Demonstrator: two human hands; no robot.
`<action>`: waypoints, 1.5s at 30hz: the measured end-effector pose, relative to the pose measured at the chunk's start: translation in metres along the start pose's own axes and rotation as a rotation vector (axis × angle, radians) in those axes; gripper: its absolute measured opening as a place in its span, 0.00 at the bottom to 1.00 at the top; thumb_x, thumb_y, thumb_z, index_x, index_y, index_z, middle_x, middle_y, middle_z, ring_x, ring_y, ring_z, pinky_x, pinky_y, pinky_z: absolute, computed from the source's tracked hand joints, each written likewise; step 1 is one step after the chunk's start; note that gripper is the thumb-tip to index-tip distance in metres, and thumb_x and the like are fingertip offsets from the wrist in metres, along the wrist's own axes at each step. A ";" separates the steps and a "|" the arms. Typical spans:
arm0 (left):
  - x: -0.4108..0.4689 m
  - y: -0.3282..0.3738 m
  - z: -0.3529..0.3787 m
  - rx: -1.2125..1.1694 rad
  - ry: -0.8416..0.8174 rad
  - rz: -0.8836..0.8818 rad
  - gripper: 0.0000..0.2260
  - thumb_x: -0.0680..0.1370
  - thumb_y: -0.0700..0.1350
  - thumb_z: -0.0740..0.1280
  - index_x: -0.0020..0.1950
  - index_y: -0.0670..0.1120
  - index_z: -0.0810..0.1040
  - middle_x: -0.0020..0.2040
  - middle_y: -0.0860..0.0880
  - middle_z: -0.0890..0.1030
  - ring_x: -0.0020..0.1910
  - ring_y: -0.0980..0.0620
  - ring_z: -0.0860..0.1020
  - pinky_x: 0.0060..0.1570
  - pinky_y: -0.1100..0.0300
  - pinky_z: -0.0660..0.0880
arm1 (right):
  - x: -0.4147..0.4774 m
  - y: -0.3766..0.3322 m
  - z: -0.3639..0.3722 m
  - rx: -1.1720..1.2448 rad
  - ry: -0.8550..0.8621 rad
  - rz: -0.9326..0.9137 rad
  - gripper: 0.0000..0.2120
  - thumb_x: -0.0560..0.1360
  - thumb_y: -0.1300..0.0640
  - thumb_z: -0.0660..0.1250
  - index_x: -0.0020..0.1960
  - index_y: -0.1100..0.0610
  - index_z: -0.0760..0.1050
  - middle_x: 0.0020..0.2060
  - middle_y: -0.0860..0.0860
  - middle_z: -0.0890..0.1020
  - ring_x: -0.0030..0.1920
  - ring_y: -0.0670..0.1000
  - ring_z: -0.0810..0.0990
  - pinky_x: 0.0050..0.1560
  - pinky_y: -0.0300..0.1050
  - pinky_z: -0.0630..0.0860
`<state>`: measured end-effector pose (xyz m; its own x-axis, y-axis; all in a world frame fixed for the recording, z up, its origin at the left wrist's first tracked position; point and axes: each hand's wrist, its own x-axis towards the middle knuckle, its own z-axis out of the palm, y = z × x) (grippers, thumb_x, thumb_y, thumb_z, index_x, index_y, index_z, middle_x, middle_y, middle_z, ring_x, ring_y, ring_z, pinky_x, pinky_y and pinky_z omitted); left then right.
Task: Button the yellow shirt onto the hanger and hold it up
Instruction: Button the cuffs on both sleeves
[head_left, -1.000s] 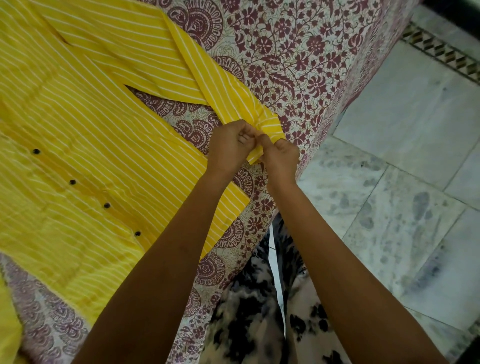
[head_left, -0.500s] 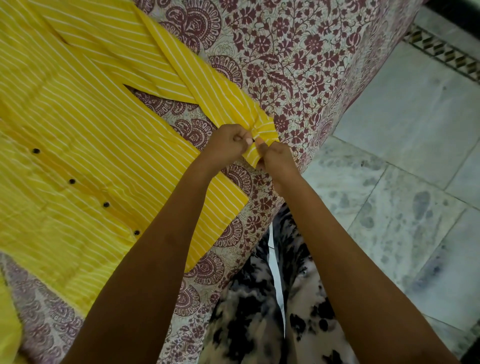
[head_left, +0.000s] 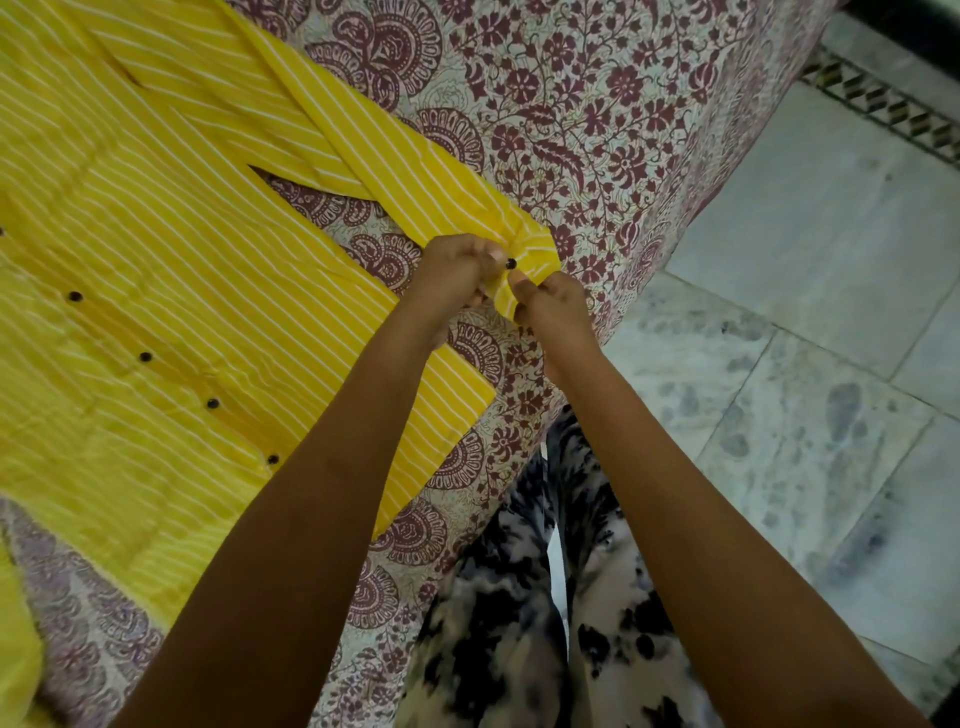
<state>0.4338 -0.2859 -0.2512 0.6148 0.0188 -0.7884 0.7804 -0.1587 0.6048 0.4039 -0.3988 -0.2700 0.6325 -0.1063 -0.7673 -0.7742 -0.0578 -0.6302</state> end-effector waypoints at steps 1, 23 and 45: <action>-0.001 -0.004 0.002 -0.055 0.101 0.042 0.07 0.78 0.41 0.63 0.40 0.47 0.76 0.33 0.49 0.72 0.30 0.55 0.70 0.28 0.66 0.68 | 0.000 -0.002 0.001 0.037 -0.016 0.054 0.11 0.78 0.56 0.61 0.42 0.63 0.71 0.35 0.55 0.71 0.33 0.51 0.70 0.39 0.46 0.70; -0.003 0.046 0.033 -0.123 0.487 0.203 0.11 0.73 0.37 0.68 0.55 0.42 0.74 0.35 0.51 0.75 0.28 0.53 0.76 0.29 0.63 0.76 | -0.015 -0.010 -0.020 -0.435 0.467 -0.704 0.34 0.65 0.41 0.71 0.62 0.60 0.65 0.58 0.57 0.69 0.60 0.53 0.68 0.57 0.42 0.64; -0.070 0.020 0.019 0.240 0.399 0.256 0.09 0.78 0.40 0.63 0.57 0.43 0.78 0.57 0.43 0.79 0.54 0.46 0.77 0.57 0.51 0.74 | -0.041 -0.064 -0.069 -0.281 0.076 -0.326 0.13 0.78 0.61 0.60 0.60 0.59 0.76 0.58 0.54 0.80 0.57 0.53 0.78 0.57 0.44 0.74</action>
<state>0.4041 -0.3094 -0.1864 0.8143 0.3163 -0.4867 0.5804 -0.4276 0.6930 0.4260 -0.4594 -0.1896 0.8494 -0.1103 -0.5161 -0.5174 -0.3674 -0.7729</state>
